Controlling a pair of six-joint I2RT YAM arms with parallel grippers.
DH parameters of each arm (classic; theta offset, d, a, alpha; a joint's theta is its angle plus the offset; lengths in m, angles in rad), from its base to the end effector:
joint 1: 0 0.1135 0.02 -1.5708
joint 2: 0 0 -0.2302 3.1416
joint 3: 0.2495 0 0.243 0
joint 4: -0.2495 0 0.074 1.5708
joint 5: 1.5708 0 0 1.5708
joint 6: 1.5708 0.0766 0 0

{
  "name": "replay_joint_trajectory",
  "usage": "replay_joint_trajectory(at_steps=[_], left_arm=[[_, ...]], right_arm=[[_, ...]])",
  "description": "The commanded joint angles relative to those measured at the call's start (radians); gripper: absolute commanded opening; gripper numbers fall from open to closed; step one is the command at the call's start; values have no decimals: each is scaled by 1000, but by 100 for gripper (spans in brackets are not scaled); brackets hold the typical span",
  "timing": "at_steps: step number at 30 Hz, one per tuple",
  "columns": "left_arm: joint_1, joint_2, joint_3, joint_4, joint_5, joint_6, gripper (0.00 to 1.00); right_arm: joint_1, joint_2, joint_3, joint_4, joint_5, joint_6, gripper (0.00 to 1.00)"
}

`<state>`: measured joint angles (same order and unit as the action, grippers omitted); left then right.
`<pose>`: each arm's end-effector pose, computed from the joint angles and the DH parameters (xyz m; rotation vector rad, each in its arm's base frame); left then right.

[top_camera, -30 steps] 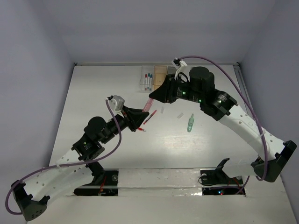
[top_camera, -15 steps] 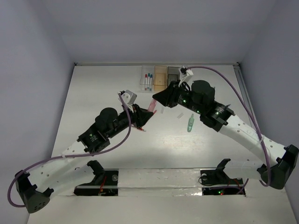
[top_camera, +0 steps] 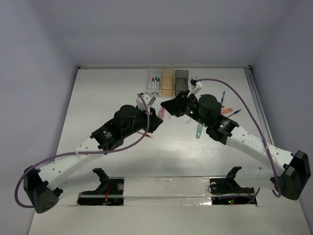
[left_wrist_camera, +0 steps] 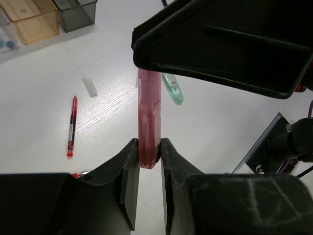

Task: Sort the stationery into containers
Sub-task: Close the pen cap on the pen.

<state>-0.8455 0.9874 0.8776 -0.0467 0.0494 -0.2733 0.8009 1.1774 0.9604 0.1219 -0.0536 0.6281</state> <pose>0.1846 -0.2139 0.3160 0.5463 1.7220 -0.8569 0.2229 0.2358 0.3197 -0.1982 1.7822 1.1042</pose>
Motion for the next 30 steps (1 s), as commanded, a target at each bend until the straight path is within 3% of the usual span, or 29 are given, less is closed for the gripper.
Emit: replay_joint_trajectory(at_steps=[1,9,16,20,23,27,30], left_arm=[[14,-27,172,576,-85,-1,0],[14,-70,20,610,-2,-104,0],[14,-139,-182,671,20,-217,0],[14,-173,-216,671,35,-253,0],[14,-191,-226,663,56,-264,0],[14,-199,-229,654,84,-265,0],[14,-199,-224,648,105,-260,0]], right_arm=[[127,38,-83,-309,-259,19,0],[83,24,47,-341,-212,-28,2],[-35,10,179,-291,-308,-33,26],[-83,27,218,-268,-396,-28,48],[-107,30,219,-214,-486,-15,58],[-108,42,227,-176,-532,-7,61],[-108,50,225,-143,-535,5,48]])
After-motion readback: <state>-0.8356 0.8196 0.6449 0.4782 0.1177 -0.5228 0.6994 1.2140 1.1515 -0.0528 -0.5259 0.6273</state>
